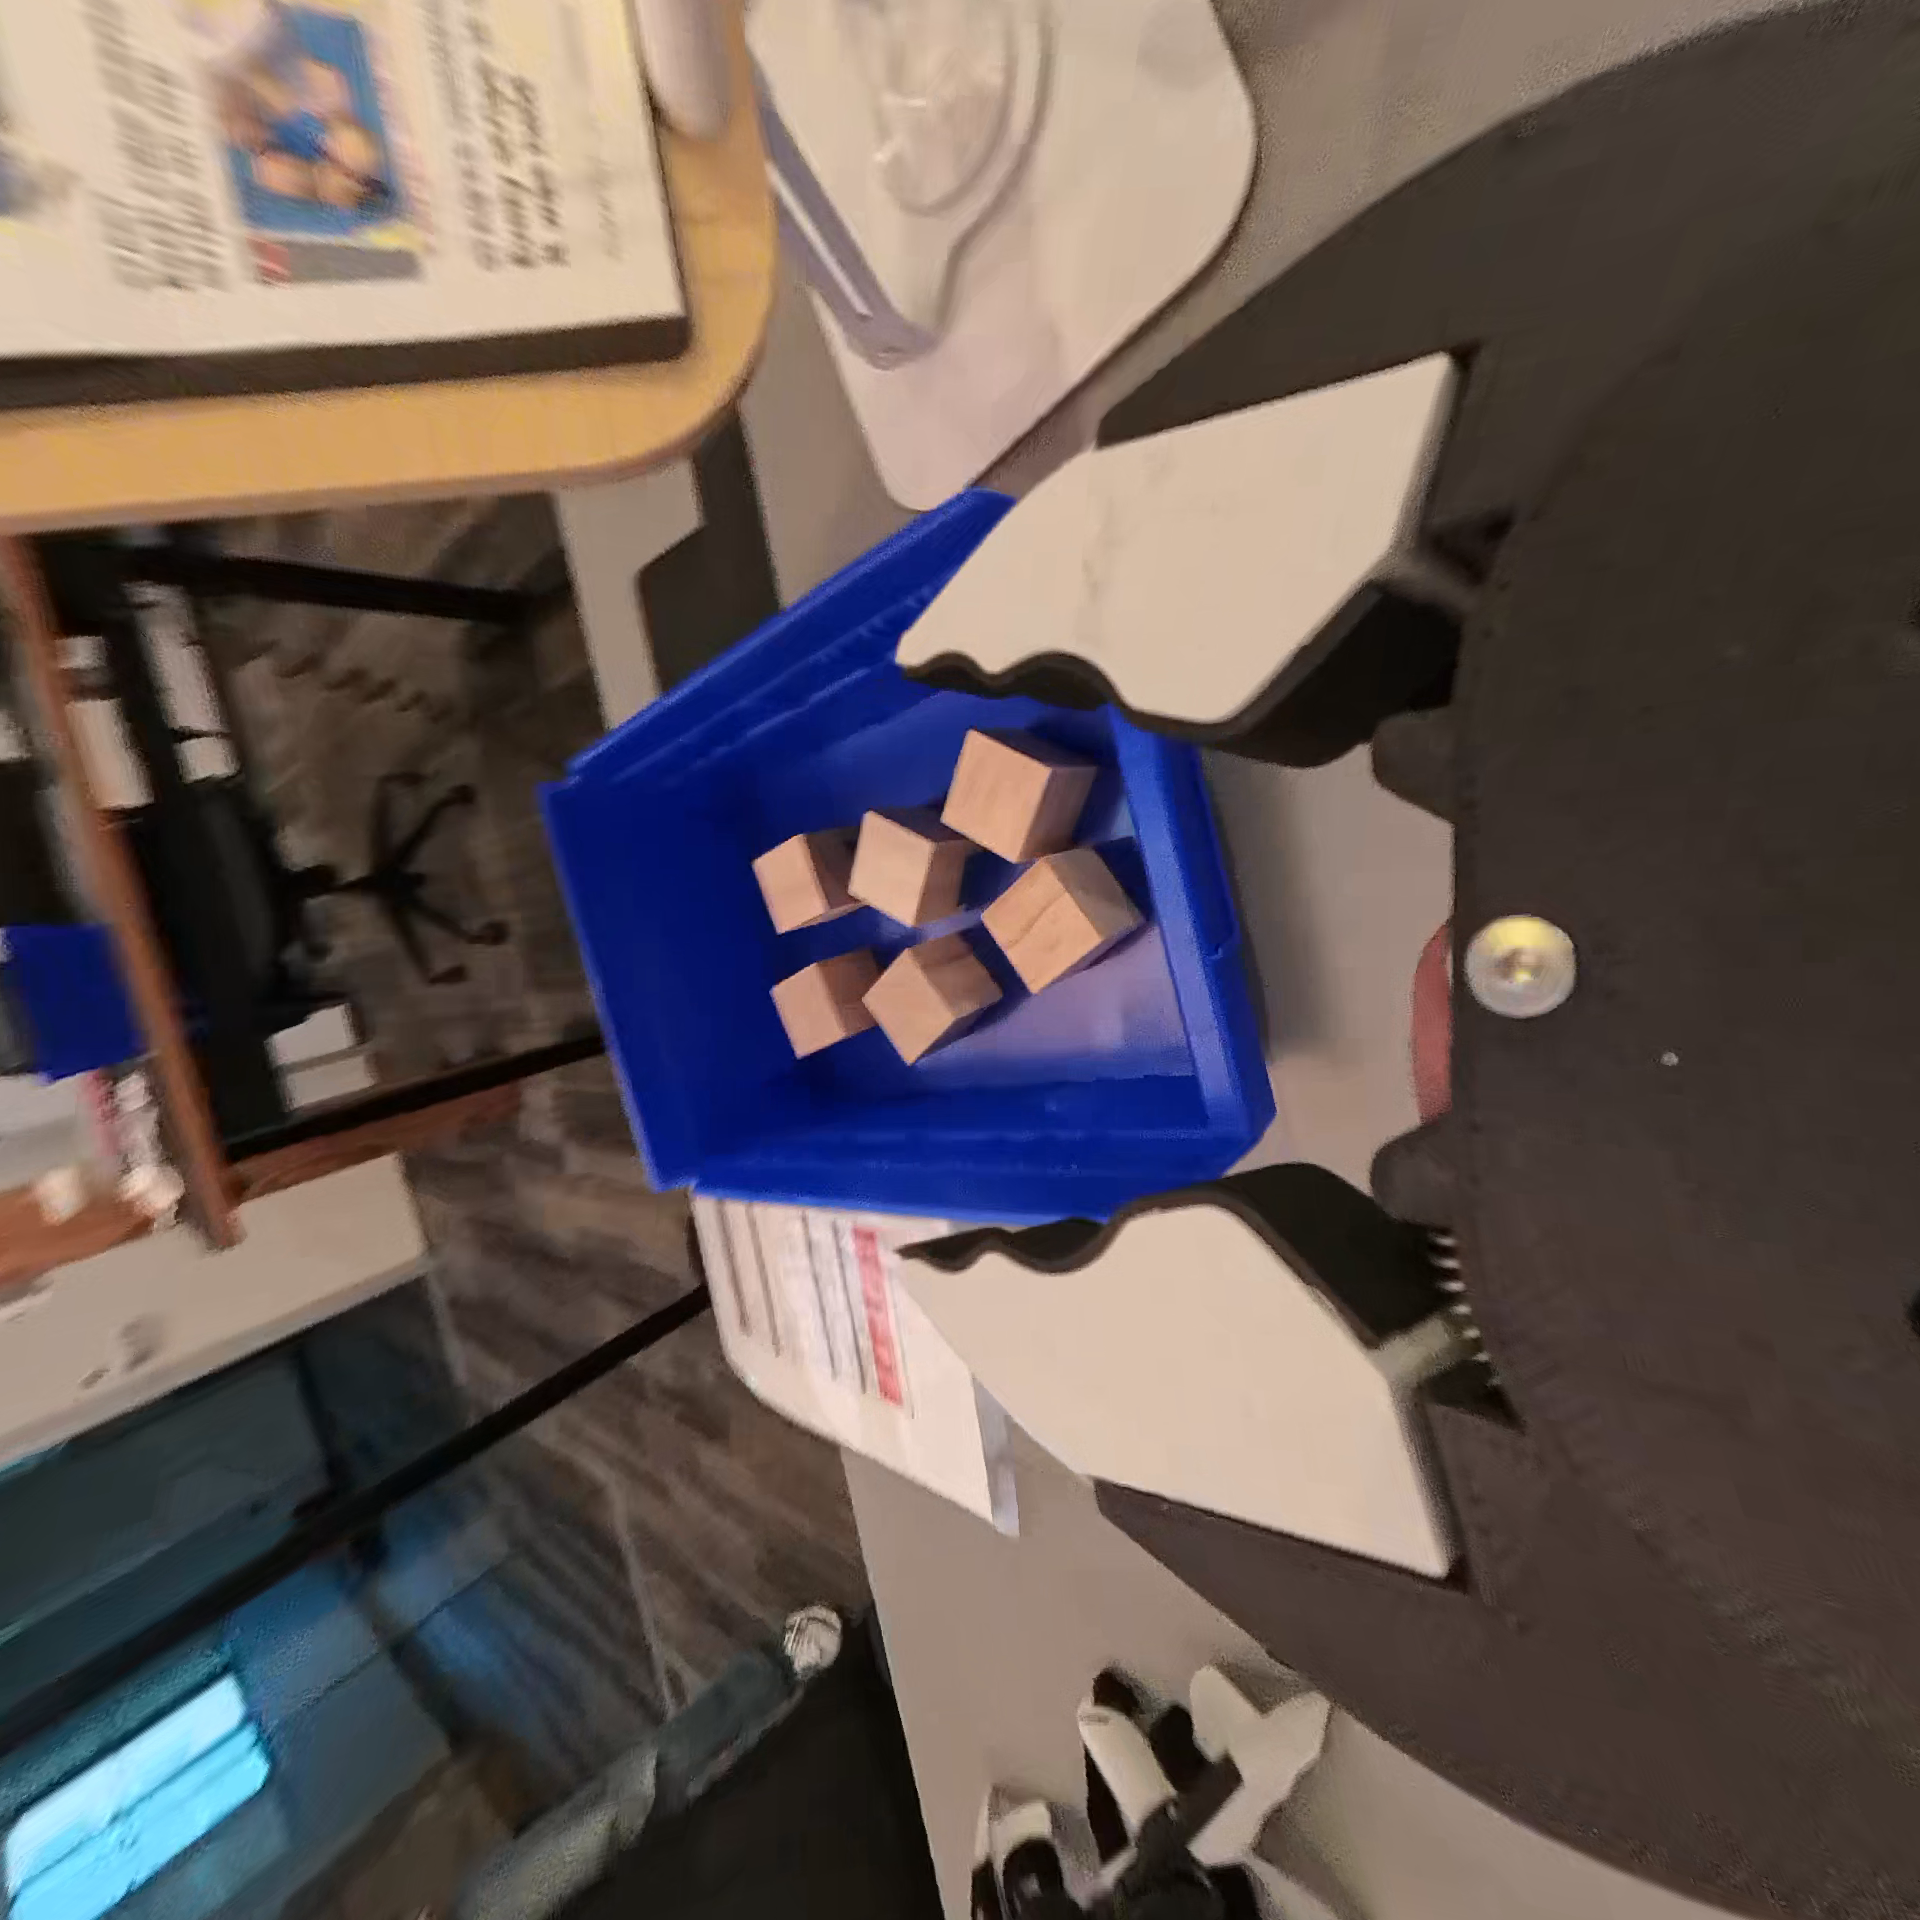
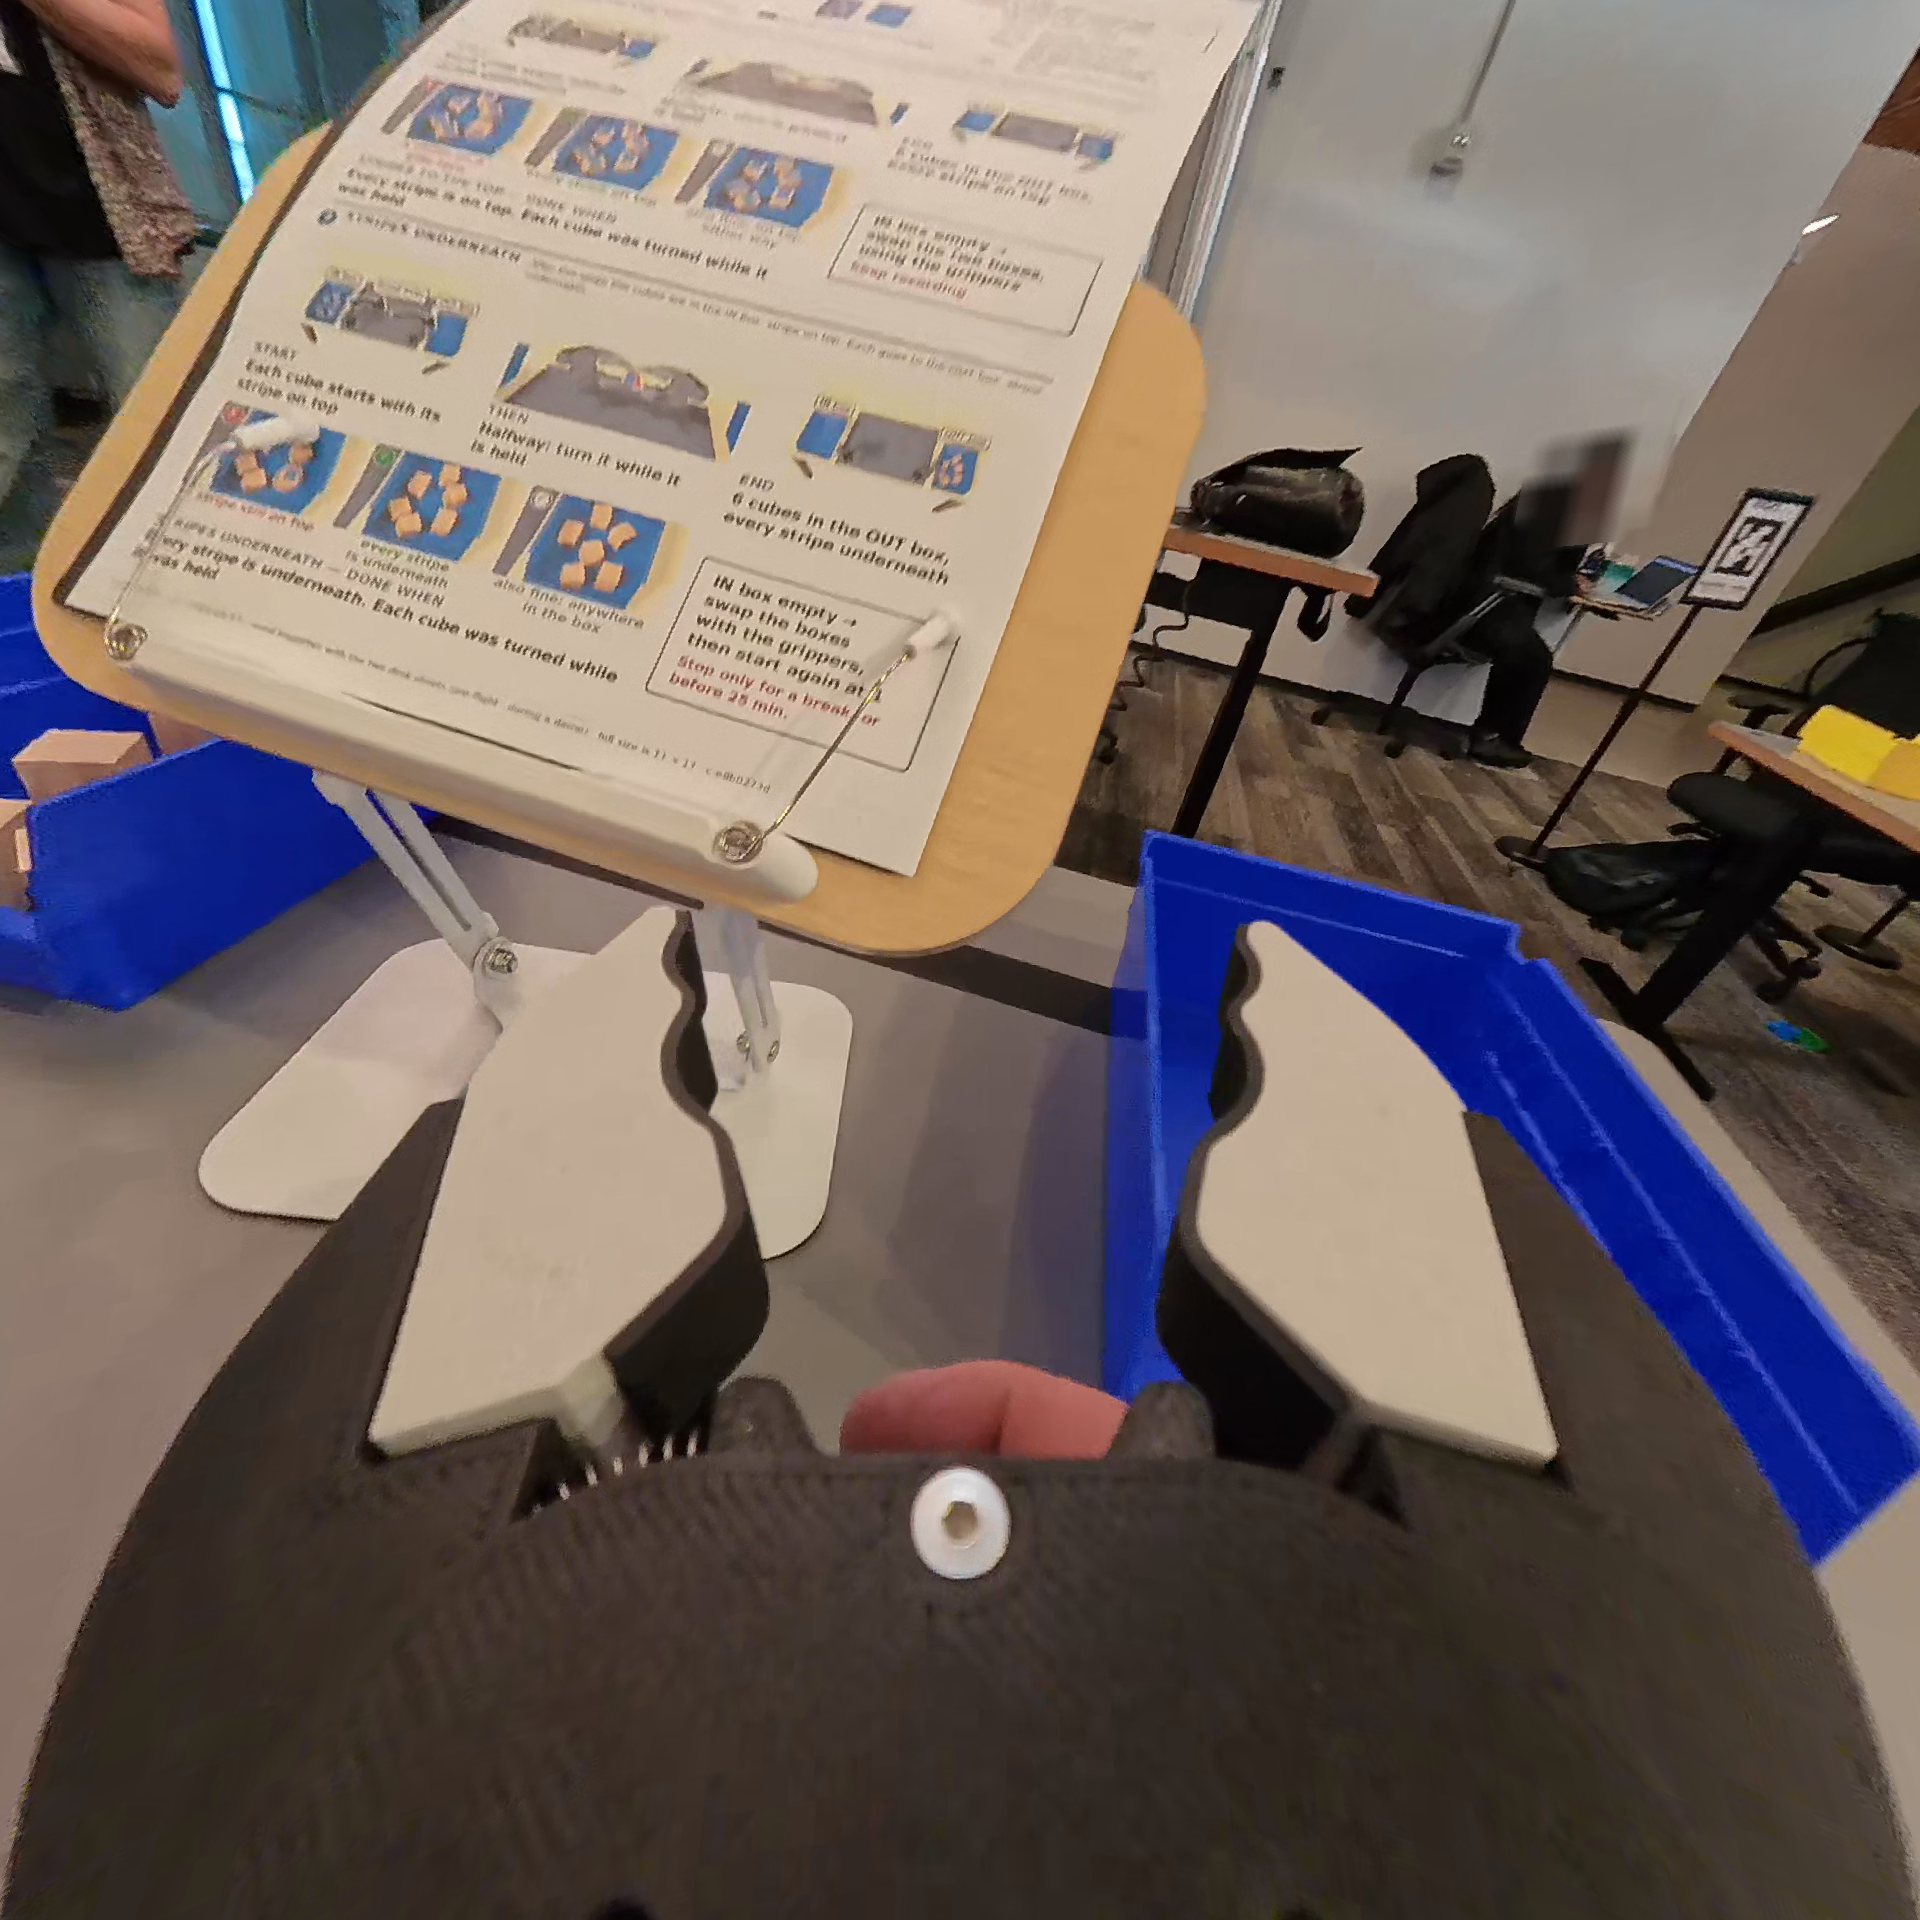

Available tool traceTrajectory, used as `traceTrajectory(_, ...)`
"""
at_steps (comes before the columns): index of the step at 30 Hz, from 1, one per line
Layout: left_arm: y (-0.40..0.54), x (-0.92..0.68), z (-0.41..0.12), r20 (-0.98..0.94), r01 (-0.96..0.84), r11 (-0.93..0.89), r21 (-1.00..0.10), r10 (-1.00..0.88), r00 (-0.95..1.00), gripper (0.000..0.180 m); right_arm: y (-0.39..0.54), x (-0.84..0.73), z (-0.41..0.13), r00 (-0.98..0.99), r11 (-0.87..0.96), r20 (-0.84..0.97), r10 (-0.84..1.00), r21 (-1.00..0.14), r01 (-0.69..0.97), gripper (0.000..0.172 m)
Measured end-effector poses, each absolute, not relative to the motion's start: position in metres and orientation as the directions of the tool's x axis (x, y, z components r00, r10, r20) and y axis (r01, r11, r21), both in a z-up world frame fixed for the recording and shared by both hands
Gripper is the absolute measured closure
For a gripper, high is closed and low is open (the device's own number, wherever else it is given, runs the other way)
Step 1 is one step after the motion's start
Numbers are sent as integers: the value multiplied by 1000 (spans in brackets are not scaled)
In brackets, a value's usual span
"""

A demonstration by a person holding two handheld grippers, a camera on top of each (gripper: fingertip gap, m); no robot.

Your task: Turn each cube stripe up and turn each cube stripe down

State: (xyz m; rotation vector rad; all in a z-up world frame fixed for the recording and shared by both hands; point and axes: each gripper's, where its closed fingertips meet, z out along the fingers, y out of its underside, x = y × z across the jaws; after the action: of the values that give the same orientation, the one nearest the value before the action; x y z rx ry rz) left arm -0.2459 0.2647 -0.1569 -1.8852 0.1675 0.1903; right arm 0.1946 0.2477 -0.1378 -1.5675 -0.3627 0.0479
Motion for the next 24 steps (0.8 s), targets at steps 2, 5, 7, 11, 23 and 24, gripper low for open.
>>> traceTrajectory(2, 281, -239, -175, -248, -282, -373, -884, -138, 959, 100, 254, 189, -150, 938, 0, 202, 283, -978, 211, 77)
traceTrajectory(5, 299, -227, -200, -325, -494, -390, -777, -424, 845, 108, 260, 176, -167, 911, 0, 224, 346, -971, 239, 79)
traceTrajectory(7, 306, -243, -228, -417, -684, -422, -595, -566, 712, 104, 264, 170, -178, 895, -3, 232, 381, -968, 253, 79)
traceTrajectory(11, 318, -267, -258, -386, -800, -416, -432, -717, 581, 106, 268, 158, -195, 870, -2, 227, 438, -967, 253, 80)
traceTrajectory(23, 331, -267, -318, -229, -891, -435, -127, -862, 453, 121, 274, 136, -213, 828, 12, 240, 506, -962, 272, 84)
traceTrajectory(24, 329, -269, -321, -207, -891, -443, -99, -867, 454, 125, 274, 135, -213, 826, 16, 243, 508, -962, 273, 84)
